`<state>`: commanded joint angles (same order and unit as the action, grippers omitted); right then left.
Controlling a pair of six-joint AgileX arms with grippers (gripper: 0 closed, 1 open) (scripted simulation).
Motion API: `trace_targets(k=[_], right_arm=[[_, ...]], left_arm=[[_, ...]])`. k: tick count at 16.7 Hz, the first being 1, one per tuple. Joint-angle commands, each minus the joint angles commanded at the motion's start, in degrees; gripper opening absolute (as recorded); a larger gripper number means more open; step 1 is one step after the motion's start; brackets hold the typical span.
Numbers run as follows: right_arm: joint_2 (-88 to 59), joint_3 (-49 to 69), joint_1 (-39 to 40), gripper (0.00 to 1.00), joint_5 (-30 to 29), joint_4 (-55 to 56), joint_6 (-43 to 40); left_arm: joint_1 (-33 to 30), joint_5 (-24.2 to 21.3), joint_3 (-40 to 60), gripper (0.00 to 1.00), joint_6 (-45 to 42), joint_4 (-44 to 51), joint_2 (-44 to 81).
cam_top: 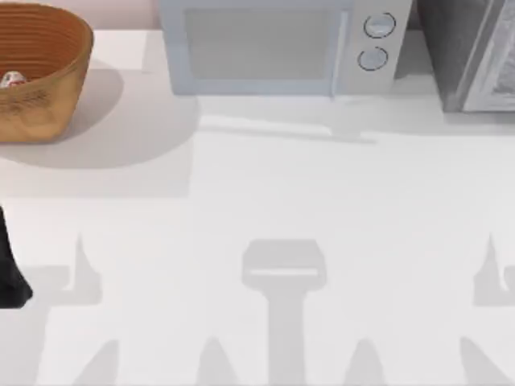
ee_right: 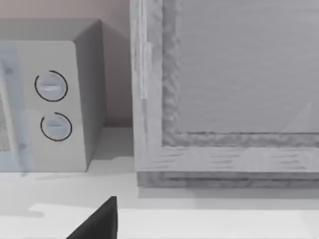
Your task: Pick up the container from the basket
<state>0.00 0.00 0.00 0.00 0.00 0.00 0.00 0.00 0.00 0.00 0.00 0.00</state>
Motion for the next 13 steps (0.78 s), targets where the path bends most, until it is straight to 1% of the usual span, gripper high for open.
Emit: trace_targets(k=[3, 6, 9, 13], right_arm=[[0.0, 0.0, 0.0, 1.0, 0.0, 0.0, 0.0], [0.0, 0.0, 0.0, 1.0, 0.0, 0.0, 0.0], [0.0, 0.0, 0.0, 1.0, 0.0, 0.0, 0.0], [0.0, 0.0, 0.0, 1.0, 0.0, 0.0, 0.0]], left_arm=[[0.11, 0.05, 0.4, 1.0, -0.04, 0.36, 0.5], [1.05, 0.45, 4.32, 1.0, -0.39, 3.69, 5.46], [2.57, 0.91, 12.22, 1.0, -1.08, 9.91, 15.33], [4.89, 1.23, 28.05, 1.0, -2.4, 21.19, 34.07]])
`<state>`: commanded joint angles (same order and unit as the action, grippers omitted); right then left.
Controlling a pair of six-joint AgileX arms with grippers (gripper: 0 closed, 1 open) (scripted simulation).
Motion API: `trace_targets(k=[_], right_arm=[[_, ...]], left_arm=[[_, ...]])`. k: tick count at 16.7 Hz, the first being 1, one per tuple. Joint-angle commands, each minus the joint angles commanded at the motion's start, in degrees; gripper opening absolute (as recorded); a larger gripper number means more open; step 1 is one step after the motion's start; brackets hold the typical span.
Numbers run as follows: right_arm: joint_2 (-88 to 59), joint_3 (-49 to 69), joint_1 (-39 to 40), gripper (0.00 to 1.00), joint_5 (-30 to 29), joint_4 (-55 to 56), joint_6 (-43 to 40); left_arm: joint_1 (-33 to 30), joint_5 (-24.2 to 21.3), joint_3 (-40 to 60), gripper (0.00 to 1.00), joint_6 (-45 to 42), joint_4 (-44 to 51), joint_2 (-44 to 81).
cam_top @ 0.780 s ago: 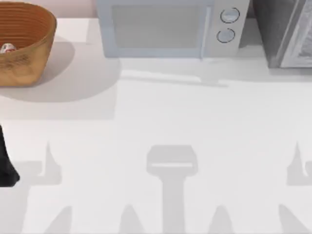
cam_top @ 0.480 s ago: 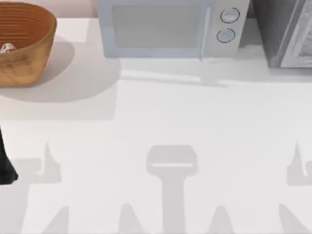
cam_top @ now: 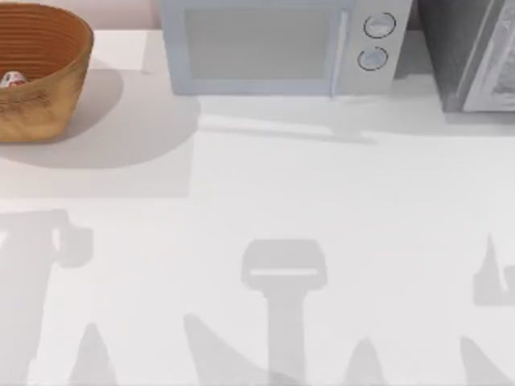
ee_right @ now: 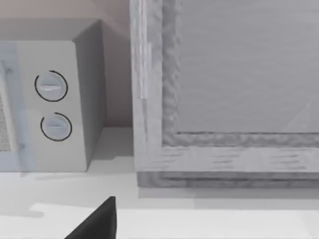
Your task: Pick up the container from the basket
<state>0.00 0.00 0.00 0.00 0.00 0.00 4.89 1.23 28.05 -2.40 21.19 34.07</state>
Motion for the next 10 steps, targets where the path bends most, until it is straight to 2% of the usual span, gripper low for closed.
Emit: trace_targets(k=[4, 10], right_arm=[[0.0, 0.0, 0.0, 1.0, 0.0, 0.0, 0.0], [0.0, 0.0, 0.0, 1.0, 0.0, 0.0, 0.0]], left_arm=[[2.19, -0.18, 20.29, 1.0, -1.53, 13.04, 22.29], [4.35, -1.69, 55.97, 1.0, -3.78, 33.19, 58.45]])
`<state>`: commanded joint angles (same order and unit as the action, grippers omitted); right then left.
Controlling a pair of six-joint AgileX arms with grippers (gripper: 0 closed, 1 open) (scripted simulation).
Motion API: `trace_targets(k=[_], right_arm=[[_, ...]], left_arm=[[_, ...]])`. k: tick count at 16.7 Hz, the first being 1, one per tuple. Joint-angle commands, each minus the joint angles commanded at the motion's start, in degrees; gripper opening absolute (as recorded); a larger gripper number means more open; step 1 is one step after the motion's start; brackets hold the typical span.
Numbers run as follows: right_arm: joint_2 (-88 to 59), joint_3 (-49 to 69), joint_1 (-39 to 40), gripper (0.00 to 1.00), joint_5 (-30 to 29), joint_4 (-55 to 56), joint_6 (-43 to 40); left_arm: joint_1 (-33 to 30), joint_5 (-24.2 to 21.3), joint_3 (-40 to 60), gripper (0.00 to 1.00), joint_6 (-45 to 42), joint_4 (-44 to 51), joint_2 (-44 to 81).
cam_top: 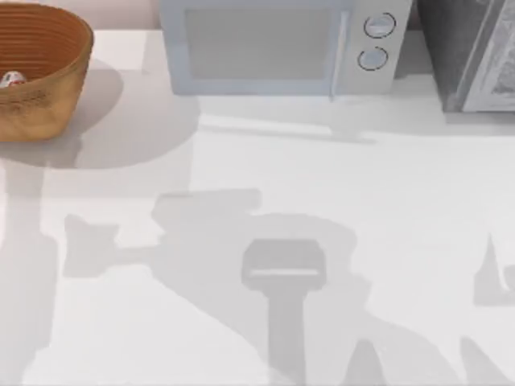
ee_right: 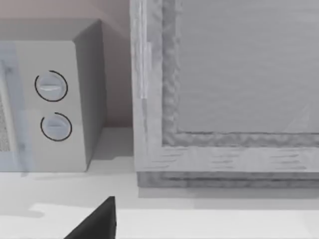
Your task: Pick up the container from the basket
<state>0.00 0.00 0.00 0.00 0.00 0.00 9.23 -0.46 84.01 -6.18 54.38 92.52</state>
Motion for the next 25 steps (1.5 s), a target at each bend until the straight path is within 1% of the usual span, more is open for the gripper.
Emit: trace_targets(k=[4, 8, 11, 13, 15, 17, 23, 25], right_arm=[[0.0, 0.0, 0.0, 1.0, 0.0, 0.0, 0.0], [0.0, 0.0, 0.0, 1.0, 0.0, 0.0, 0.0], [0.0, 0.0, 0.0, 1.0, 0.0, 0.0, 0.0], [0.0, 0.0, 0.0, 1.0, 0.0, 0.0, 0.0], [0.0, 0.0, 0.0, 1.0, 0.0, 0.0, 0.0], [0.0, 0.0, 0.0, 1.0, 0.0, 0.0, 0.0], [0.0, 0.0, 0.0, 1.0, 0.0, 0.0, 0.0], [0.0, 0.0, 0.0, 1.0, 0.0, 0.0, 0.0]], left_arm=[[0.38, -1.72, 24.76, 1.0, -1.22, 11.6, 22.67], [0.07, -3.66, 47.34, 1.0, -2.11, 20.23, 41.45], [-0.43, -5.02, 60.71, 1.0, -2.55, 24.41, 51.96], [-0.79, -5.76, 66.98, 1.0, -2.75, 26.15, 56.92], [-1.07, -6.28, 70.9, 1.0, -2.87, 27.13, 60.12], [-1.19, -6.48, 72.34, 1.0, -2.91, 27.45, 61.3], [-0.95, -6.44, 72.03, 1.0, -2.92, 27.18, 61.23], [-1.24, -6.48, 69.87, 1.0, -2.89, 25.04, 61.3]])
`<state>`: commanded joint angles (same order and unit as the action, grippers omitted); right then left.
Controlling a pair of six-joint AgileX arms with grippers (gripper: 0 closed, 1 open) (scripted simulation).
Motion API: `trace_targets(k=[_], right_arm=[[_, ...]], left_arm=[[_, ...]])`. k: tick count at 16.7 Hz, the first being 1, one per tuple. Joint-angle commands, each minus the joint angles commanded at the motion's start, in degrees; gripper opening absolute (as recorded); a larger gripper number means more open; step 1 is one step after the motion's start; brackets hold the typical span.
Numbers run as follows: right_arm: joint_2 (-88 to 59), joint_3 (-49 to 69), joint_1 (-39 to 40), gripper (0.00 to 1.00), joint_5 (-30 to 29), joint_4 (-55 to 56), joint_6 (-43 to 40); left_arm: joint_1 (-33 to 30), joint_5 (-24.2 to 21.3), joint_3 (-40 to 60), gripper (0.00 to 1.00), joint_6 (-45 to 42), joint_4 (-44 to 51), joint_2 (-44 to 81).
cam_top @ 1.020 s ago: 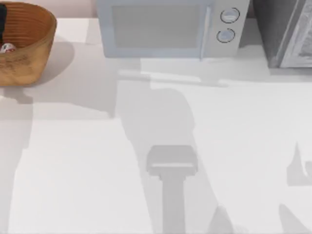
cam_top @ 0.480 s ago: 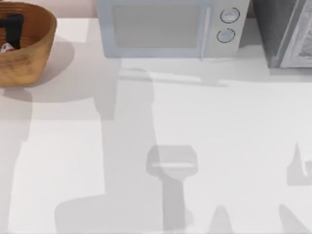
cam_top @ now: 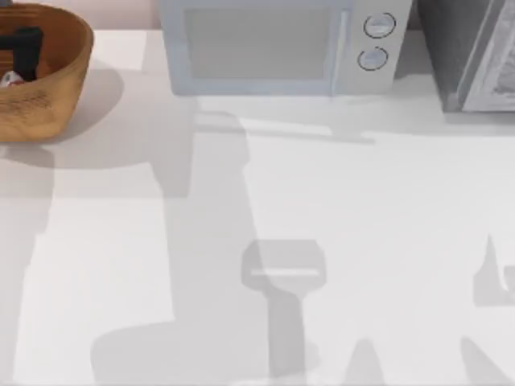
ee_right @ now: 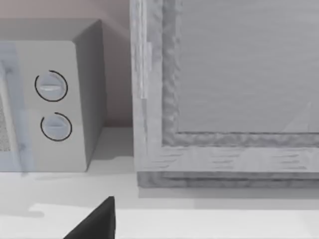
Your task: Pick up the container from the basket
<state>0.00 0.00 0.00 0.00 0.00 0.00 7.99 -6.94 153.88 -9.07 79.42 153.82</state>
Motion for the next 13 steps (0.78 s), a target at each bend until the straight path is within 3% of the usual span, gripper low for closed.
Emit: trace_targets(k=[5, 10, 13], right_arm=[[0.0, 0.0, 0.0, 1.0, 0.0, 0.0, 0.0], [0.0, 0.0, 0.0, 1.0, 0.0, 0.0, 0.0], [0.0, 0.0, 0.0, 1.0, 0.0, 0.0, 0.0]], left_arm=[[-0.57, 0.11, -8.95, 1.0, 0.6, -9.75, 0.6], [-0.63, 0.12, -9.66, 1.0, 0.66, -10.49, 0.7], [-0.63, 0.12, -9.66, 0.77, 0.66, -10.49, 0.7]])
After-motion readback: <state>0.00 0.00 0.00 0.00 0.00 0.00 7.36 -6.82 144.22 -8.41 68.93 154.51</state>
